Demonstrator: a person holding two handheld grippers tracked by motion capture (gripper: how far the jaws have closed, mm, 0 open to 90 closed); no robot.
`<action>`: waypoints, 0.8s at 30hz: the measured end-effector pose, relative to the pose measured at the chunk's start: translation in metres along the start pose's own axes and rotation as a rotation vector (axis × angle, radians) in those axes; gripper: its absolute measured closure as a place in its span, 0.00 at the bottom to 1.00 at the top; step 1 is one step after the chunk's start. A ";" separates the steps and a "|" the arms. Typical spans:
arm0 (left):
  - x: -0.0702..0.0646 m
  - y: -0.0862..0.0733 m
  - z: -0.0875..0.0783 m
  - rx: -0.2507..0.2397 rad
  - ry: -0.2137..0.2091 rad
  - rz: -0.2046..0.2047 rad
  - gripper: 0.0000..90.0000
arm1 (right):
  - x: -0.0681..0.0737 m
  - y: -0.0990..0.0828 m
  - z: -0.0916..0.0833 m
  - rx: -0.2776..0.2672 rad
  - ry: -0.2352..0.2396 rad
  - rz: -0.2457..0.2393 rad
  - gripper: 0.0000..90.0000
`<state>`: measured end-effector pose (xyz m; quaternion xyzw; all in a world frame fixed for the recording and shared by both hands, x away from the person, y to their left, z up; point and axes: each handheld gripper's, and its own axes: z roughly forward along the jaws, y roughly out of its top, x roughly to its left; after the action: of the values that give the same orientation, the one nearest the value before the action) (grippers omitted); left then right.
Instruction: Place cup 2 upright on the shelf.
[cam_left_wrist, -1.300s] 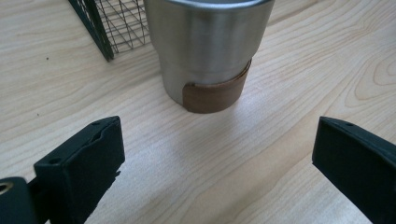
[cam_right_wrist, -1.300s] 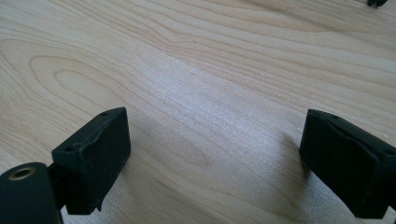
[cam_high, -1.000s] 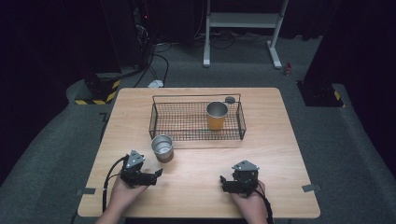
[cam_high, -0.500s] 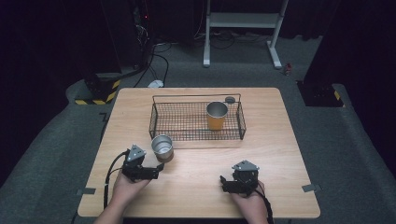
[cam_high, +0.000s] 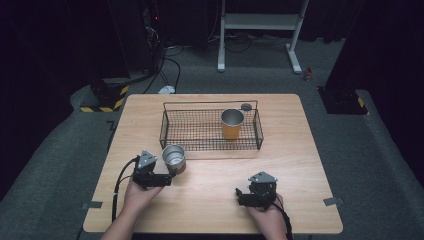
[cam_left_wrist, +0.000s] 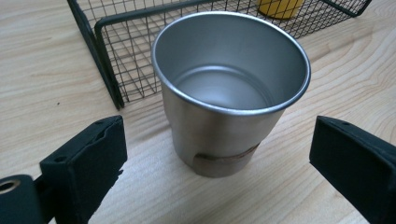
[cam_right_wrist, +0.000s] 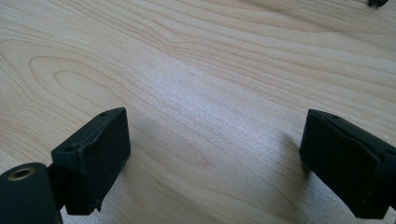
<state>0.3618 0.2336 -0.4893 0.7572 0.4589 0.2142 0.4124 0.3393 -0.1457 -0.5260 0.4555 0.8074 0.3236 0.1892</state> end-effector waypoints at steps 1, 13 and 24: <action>0.000 0.000 0.001 -0.006 0.000 0.000 0.05 | 0.000 0.000 0.000 0.000 0.000 -0.002 0.09; 0.000 0.001 0.012 -0.024 -0.021 0.000 0.04 | 0.000 0.000 0.000 0.000 -0.001 -0.002 0.10; -0.004 0.010 0.026 -0.020 -0.030 0.000 0.02 | 0.000 0.000 0.000 0.000 -0.001 -0.002 0.10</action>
<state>0.3830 0.2163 -0.4953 0.7562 0.4506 0.2072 0.4269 0.3393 -0.1458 -0.5259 0.4550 0.8078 0.3233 0.1898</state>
